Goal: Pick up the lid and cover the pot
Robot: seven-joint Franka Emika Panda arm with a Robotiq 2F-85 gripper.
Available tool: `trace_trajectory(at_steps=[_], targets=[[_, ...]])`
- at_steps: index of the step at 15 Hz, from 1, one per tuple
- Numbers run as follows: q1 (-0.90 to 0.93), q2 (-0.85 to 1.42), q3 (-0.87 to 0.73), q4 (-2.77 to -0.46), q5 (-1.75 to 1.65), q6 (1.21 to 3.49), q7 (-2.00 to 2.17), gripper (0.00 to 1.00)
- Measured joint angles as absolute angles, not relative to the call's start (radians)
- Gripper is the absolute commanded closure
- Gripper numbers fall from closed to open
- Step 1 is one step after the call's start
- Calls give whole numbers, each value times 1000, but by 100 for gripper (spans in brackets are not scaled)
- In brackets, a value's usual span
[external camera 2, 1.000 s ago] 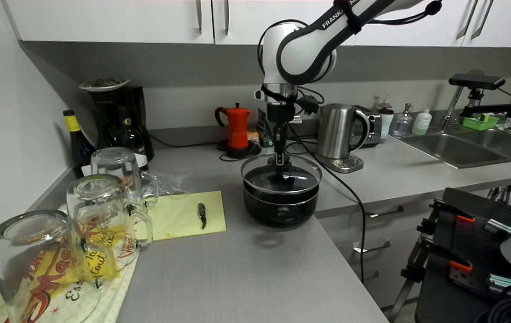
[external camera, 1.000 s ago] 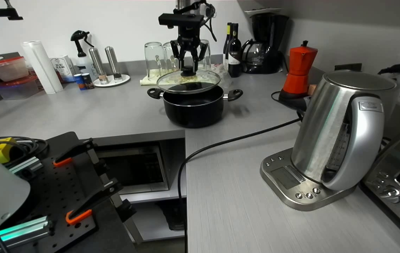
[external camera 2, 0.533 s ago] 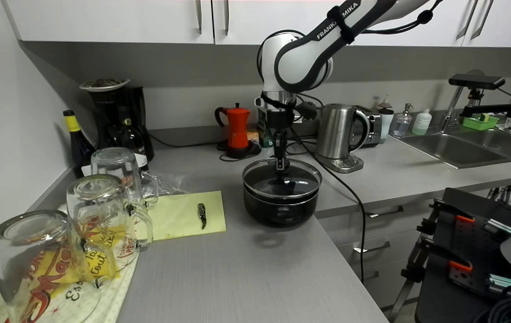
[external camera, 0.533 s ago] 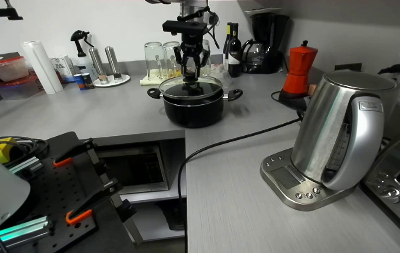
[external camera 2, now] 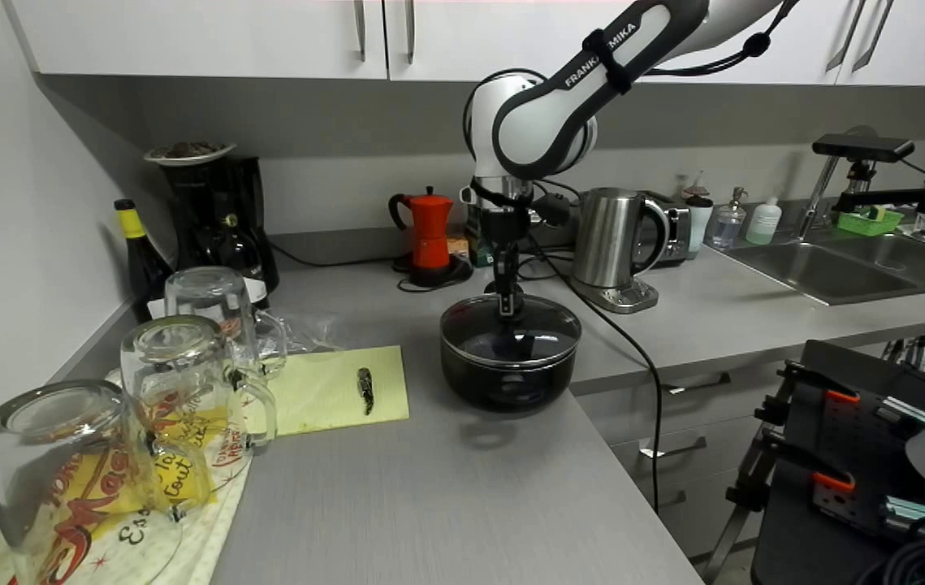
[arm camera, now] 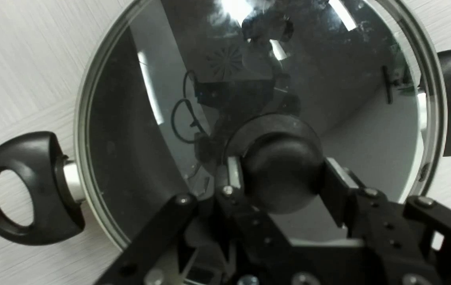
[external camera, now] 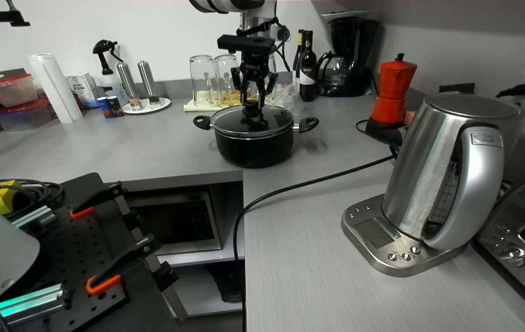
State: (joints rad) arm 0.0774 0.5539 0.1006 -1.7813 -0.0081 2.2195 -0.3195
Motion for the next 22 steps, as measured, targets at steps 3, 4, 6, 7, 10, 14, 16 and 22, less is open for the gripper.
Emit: trace_trajectory(at_steps=[3, 4, 6, 7, 10, 14, 16, 22], targets=[[77, 564, 101, -1772, -8, 2220, -319, 75], [77, 567, 101, -1768, -9, 2219, -319, 75], [76, 572, 101, -1762, -9, 2218, -319, 75], [75, 574, 101, -1760, -9, 2218, -319, 75], [72, 578, 101, -1754, -9, 2216, -319, 75], [66, 579, 101, -1753, -9, 2216, -319, 75], [62, 579, 101, -1753, -9, 2216, -319, 75], [52, 579, 102, -1753, -9, 2216, -320, 75]])
